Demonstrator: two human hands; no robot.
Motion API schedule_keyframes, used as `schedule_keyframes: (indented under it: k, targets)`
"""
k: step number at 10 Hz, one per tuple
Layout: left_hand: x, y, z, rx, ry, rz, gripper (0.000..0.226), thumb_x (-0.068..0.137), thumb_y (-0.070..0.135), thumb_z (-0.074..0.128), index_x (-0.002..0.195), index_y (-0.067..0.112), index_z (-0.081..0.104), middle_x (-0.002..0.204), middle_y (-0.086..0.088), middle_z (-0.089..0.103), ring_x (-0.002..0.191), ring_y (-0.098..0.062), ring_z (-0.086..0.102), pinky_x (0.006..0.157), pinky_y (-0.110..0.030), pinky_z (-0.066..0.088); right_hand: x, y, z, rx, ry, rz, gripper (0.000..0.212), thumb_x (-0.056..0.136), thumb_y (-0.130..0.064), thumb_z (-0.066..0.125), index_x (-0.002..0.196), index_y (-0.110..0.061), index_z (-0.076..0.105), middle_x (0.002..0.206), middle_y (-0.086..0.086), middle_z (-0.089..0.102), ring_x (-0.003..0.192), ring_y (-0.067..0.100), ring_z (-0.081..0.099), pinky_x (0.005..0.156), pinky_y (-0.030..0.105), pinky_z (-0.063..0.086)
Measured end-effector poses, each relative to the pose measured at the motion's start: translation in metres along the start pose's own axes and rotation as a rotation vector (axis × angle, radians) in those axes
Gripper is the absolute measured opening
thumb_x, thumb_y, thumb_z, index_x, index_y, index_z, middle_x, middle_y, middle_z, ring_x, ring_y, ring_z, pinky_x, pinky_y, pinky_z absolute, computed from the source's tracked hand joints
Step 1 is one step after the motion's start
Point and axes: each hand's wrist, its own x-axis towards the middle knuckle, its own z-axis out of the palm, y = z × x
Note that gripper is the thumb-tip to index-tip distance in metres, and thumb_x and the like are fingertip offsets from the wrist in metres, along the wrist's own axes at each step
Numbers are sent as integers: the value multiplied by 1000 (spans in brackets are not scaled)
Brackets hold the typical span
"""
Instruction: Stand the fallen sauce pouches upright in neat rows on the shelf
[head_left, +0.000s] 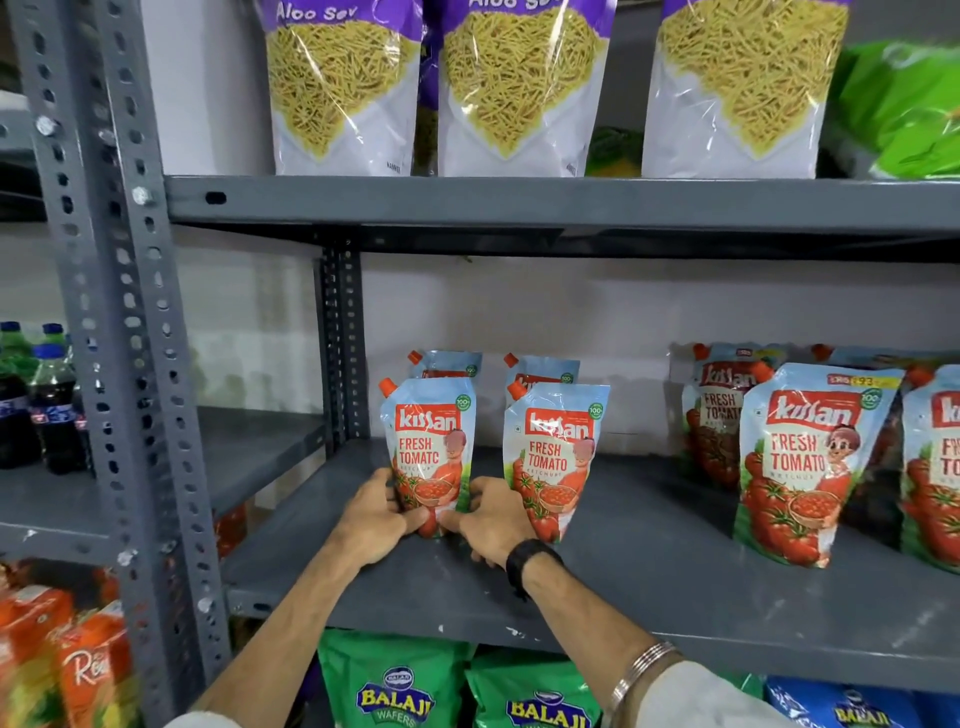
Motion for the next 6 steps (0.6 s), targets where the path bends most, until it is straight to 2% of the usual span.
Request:
schedule_keyframes:
  k: [1, 2, 3, 4, 5, 6]
  targets:
    - [-3, -3, 0, 85, 0, 4, 65, 82, 16, 80, 137, 9, 46, 131, -11, 66, 112, -24, 65, 104, -42, 51, -2, -1, -1, 8, -4, 4, 28, 83, -30, 79, 106, -18, 67, 98, 6, 78, 49, 6, 54, 39, 17, 40]
    - [-10, -10, -2, 292, 41, 28, 76, 81, 35, 79, 142, 11, 40, 143, -9, 55, 129, -26, 54, 103, -36, 45, -6, -2, -2, 13, 24, 11, 20, 81, -29, 81, 90, -21, 66, 87, 5, 78, 38, 5, 55, 33, 17, 40]
    - [-15, -17, -3, 394, 81, 48, 78, 82, 39, 77, 143, 10, 40, 147, -11, 50, 136, -27, 48, 109, -38, 42, -11, -2, -4, 34, 43, 17, 23, 79, -27, 83, 82, -23, 60, 81, 6, 77, 33, 7, 54, 31, 19, 40]
    - [-26, -22, -9, 464, 99, 83, 46, 84, 40, 74, 123, 22, 56, 126, -4, 59, 126, -24, 52, 104, -37, 43, -28, 0, -14, 107, 91, 1, 24, 79, -26, 81, 81, -24, 57, 74, 3, 74, 32, 9, 53, 31, 20, 41]
    - [-45, -17, -5, 480, 138, 129, 26, 85, 38, 71, 109, 31, 61, 111, 4, 59, 118, -21, 53, 97, -35, 44, -47, 8, -32, 109, 90, -33, 15, 82, -25, 76, 80, -19, 62, 65, 1, 70, 35, 10, 55, 33, 26, 47]
    - [-76, 1, 27, 455, 213, 271, 10, 87, 40, 66, 95, 37, 60, 97, 15, 56, 107, -15, 55, 89, -34, 47, -75, 28, -71, -6, 141, -102, 14, 82, -26, 70, 74, -15, 68, 68, 3, 74, 53, 11, 66, 61, 39, 63]
